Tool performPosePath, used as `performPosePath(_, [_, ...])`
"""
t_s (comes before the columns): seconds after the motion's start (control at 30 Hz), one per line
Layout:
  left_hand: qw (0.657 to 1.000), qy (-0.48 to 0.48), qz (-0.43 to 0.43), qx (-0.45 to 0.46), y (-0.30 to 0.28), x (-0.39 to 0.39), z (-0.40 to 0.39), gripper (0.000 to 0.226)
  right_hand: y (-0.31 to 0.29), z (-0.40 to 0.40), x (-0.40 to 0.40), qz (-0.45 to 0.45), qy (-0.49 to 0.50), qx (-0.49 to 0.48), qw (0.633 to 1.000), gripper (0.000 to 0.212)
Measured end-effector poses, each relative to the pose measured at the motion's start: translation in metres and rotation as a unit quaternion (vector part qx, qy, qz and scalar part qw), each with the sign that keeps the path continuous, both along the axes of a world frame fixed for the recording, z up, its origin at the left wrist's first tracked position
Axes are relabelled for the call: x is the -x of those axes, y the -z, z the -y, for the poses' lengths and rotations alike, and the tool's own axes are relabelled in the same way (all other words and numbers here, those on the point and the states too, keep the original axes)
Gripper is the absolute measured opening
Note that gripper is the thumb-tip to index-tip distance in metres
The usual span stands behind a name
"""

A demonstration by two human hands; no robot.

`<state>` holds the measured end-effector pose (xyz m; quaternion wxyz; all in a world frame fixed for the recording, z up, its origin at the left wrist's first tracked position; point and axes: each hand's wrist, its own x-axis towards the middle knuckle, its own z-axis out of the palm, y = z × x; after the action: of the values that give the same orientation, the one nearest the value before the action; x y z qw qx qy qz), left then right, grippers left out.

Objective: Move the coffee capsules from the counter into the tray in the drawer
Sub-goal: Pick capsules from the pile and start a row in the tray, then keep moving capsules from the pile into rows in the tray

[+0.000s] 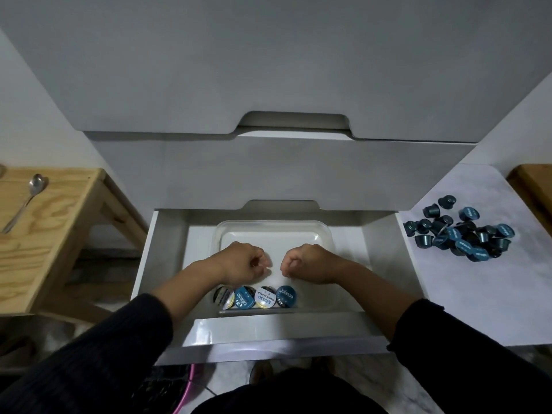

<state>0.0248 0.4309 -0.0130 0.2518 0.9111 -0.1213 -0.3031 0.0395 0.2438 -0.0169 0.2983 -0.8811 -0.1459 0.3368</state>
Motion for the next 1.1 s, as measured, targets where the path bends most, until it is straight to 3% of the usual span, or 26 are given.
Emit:
performPosePath(0.13, [0.992, -0.048, 0.081, -0.089, -0.008, 0.009, 0.010, 0.033, -0.006, -0.013, 0.011, 0.101, 0.012, 0.042, 0.994, 0.025])
performPosePath(0.37, [0.959, -0.171, 0.205, -0.099, -0.014, 0.044, 0.031, 0.036, -0.010, -0.020, 0.037, 0.312, 0.048, 0.117, 0.941, 0.039])
performPosePath(0.47, [0.941, -0.209, 0.249, -0.096, -0.021, 0.058, 0.040, 0.037, -0.018, -0.018, 0.047, 0.399, 0.086, 0.103, 0.907, 0.045])
performPosePath(0.6, [0.923, -0.236, 0.298, -0.059, -0.031, 0.071, 0.053, 0.041, -0.028, -0.008, 0.060, 0.454, 0.109, 0.103, 0.878, 0.021])
performPosePath(0.73, [0.910, -0.250, 0.331, -0.009, -0.041, 0.070, 0.078, 0.037, -0.032, 0.023, 0.067, 0.443, 0.128, 0.062, 0.885, 0.032])
performPosePath(0.87, [0.909, -0.222, 0.353, 0.026, -0.050, 0.066, 0.124, 0.035, -0.038, 0.073, 0.064, 0.478, 0.166, 0.037, 0.862, 0.026])
performPosePath(0.97, [0.910, -0.206, 0.354, 0.060, -0.056, 0.060, 0.170, 0.034, -0.037, 0.124, 0.055, 0.496, 0.192, 0.060, 0.845, 0.021])
performPosePath(1.07, [0.917, -0.212, 0.324, 0.095, -0.059, 0.052, 0.226, 0.034, -0.030, 0.183, 0.046, 0.548, 0.141, 0.128, 0.814, 0.020])
performPosePath(1.1, [0.920, -0.210, 0.313, 0.108, -0.059, 0.049, 0.247, 0.034, -0.031, 0.204, 0.043, 0.537, 0.135, 0.132, 0.822, 0.021])
